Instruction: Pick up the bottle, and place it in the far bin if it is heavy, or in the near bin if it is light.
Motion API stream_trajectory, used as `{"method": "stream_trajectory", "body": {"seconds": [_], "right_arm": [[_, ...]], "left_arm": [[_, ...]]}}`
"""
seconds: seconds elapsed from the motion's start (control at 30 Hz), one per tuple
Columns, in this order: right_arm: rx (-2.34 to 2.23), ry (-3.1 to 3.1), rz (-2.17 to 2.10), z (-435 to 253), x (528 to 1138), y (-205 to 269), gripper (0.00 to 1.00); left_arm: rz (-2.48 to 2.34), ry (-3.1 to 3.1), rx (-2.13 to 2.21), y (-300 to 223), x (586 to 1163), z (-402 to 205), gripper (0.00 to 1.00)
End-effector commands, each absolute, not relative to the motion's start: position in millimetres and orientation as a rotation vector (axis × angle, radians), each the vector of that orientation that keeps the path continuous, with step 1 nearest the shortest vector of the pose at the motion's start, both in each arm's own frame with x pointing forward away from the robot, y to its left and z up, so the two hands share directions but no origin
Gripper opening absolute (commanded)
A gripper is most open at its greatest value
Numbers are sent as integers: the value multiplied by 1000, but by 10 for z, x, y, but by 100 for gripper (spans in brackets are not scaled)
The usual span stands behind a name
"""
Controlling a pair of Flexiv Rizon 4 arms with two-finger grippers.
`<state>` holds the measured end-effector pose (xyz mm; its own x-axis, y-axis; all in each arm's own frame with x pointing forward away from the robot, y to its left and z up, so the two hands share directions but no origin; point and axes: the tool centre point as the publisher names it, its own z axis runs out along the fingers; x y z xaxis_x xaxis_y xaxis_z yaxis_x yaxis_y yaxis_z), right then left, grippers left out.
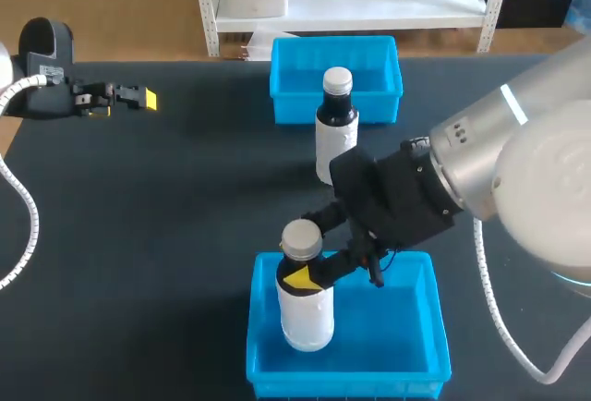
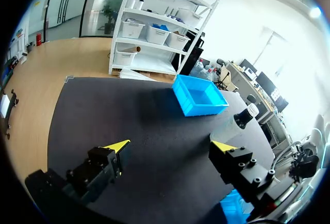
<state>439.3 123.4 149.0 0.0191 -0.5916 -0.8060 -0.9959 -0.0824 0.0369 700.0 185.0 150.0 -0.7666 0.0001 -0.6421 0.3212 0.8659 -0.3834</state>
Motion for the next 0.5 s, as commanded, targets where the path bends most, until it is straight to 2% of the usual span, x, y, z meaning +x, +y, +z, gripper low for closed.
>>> {"method": "stream_trajectory", "body": {"seconds": [0.03, 0.5], "right_arm": [[-1724, 1617, 930, 1421, 4412, 1240, 0], [-1727, 1616, 937, 1306, 4427, 1255, 0]], "left_arm": [[-636, 2374, 231, 1850, 7000, 1500, 100], [-636, 2374, 231, 1850, 7000, 1500, 100]]}}
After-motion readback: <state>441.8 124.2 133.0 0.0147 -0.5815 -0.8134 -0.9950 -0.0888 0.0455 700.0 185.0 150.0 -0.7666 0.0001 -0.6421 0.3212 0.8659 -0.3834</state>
